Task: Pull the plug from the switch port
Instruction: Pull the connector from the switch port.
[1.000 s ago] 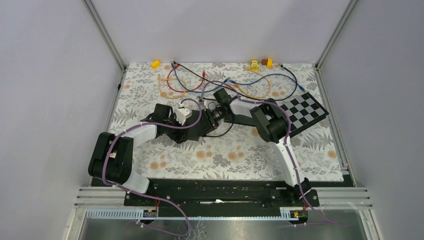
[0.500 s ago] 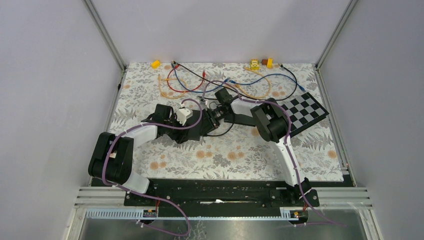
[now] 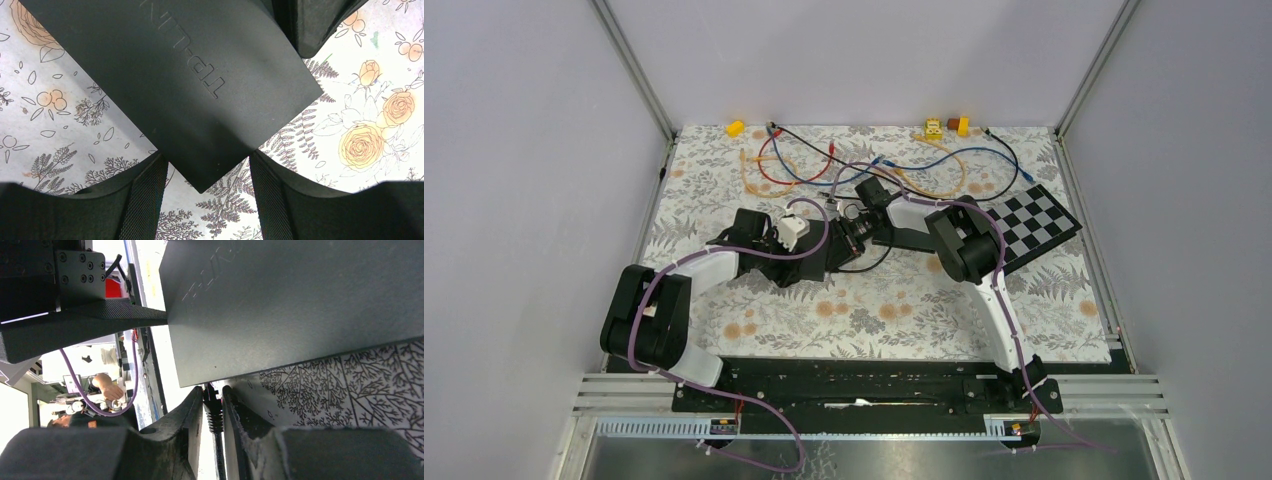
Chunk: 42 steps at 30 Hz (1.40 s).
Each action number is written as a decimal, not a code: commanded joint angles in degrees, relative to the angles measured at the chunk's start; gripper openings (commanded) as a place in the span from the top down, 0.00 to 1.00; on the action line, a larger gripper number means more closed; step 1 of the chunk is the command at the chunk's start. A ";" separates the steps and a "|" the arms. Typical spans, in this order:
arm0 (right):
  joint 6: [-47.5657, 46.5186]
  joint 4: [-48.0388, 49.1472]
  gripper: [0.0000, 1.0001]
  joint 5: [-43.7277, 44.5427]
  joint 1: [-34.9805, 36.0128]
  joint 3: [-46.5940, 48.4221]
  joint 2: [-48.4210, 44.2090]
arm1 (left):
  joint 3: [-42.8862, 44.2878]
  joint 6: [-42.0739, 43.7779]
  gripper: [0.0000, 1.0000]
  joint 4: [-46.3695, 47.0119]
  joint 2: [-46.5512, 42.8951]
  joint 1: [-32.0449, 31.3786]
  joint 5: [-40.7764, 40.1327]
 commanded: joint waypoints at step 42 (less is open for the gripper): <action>-0.62 0.32 1.00 3.63 -2.06 0.90 2.55 | -6.24 5.60 0.01 5.15 -17.56 -2.65 -0.28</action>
